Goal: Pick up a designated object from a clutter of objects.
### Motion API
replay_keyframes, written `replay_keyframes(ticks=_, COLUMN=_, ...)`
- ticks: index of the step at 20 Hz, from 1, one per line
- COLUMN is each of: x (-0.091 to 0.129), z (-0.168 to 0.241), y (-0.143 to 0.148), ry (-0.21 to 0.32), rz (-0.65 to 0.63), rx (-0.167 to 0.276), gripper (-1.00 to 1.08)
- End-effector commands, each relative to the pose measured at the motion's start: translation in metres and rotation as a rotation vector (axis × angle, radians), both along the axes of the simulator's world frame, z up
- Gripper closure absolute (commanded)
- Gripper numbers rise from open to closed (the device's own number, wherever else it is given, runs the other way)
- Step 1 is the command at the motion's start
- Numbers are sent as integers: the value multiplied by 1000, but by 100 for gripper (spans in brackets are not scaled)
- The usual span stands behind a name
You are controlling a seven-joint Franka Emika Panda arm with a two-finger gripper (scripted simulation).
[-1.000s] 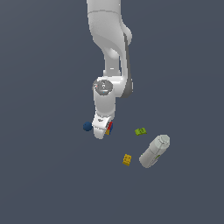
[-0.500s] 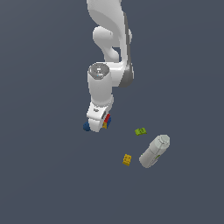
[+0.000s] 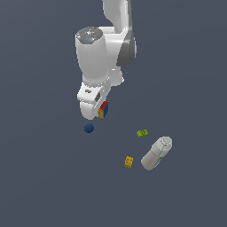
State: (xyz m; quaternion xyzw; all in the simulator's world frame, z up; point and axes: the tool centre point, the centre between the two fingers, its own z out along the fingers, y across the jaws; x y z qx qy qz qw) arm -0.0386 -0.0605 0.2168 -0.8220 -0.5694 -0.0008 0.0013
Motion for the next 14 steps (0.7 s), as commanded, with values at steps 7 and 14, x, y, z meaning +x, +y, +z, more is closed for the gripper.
replay_keyframes(ticks=7, x=-3, z=86, y=-16, ry=-1, rz=1, rx=1, gripper=108)
replay_keyframes(ticks=14, x=-4, z=150, y=-29, ry=-1, rz=-1, rx=0, gripper=108)
